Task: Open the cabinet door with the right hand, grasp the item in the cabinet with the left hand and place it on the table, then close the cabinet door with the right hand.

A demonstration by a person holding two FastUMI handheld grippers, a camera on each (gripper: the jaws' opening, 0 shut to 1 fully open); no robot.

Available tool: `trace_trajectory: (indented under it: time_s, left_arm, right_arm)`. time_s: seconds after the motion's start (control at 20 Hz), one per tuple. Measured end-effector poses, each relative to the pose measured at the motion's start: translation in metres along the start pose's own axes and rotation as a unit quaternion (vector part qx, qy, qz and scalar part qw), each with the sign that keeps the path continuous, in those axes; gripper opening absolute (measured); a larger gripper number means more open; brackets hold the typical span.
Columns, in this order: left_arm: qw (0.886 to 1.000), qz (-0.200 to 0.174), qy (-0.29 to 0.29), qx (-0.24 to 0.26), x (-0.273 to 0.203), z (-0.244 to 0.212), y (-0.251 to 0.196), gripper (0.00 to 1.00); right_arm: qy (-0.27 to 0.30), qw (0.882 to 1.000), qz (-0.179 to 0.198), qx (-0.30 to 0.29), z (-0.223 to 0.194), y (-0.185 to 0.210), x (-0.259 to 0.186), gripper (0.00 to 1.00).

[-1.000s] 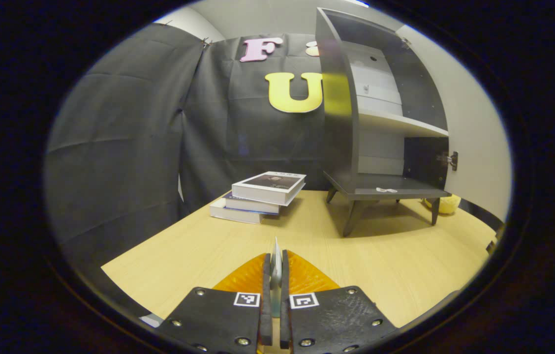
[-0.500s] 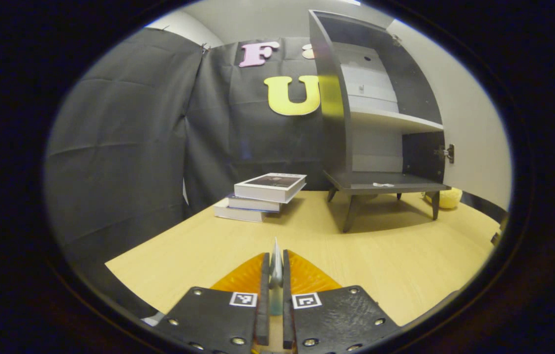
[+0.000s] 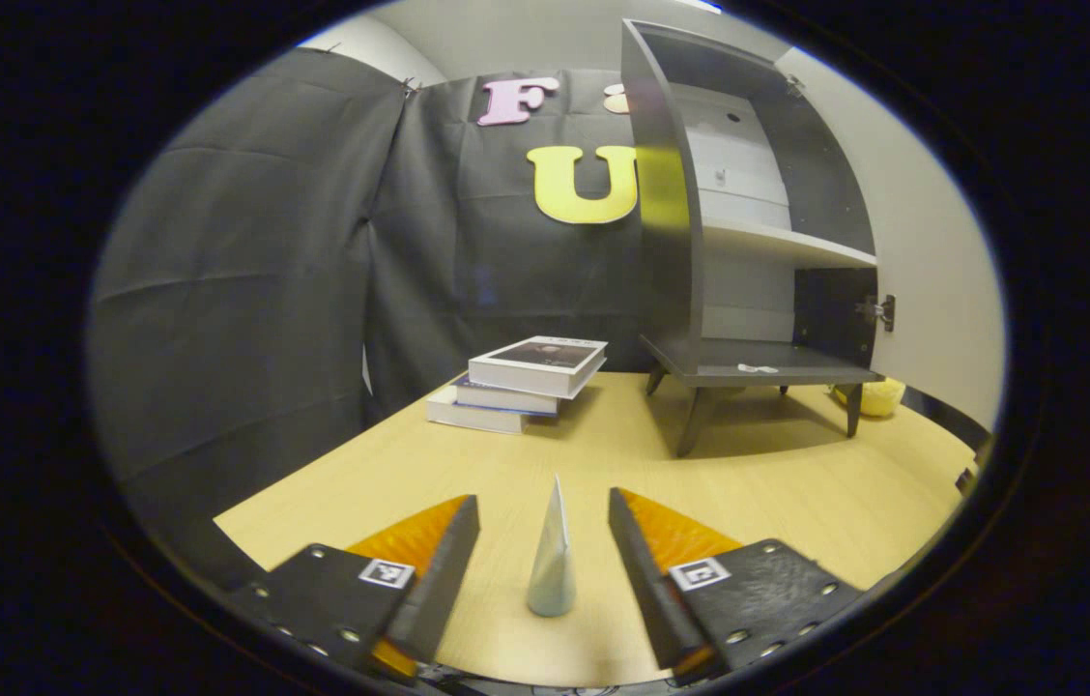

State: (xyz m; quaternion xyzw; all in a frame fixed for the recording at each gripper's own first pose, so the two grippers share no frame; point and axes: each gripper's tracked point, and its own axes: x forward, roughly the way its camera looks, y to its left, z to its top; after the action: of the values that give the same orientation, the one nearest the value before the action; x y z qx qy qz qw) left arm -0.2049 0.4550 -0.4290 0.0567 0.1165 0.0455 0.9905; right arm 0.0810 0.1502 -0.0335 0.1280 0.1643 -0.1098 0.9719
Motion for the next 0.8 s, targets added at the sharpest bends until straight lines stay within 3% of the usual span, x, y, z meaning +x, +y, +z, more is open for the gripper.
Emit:
trace_trajectory:
  time_s: [0.1, 0.3, 0.55, 0.75, 0.8]
  left_arm:
    - [1.0, 0.001, -0.006, 0.016, -0.011, 0.015, 0.003, 0.95]
    - [0.999, -0.012, -0.027, 0.028, -0.049, 0.067, -0.004, 0.95]
    - [1.0, -0.017, -0.004, -0.014, -0.106, 0.122, -0.019, 0.95]
    - [0.999, -0.031, -0.006, -0.027, -0.124, 0.185, -0.036, 0.95]
    - [0.999, -0.039, -0.01, -0.028, -0.125, 0.201, -0.043, 0.95]
  right_arm:
    - [-0.004, 1.0, -0.004, 0.012, -0.003, -0.006, -0.001, 0.98]
    - [-0.021, 0.999, -0.02, 0.035, 0.0, -0.022, -0.005, 0.98]
    - [-0.073, 0.997, -0.03, 0.014, 0.028, -0.036, -0.022, 0.98]
    - [-0.1, 0.995, -0.017, -0.015, 0.046, -0.023, -0.028, 0.98]
    - [-0.105, 0.994, -0.007, -0.014, 0.05, -0.017, -0.031, 0.93]
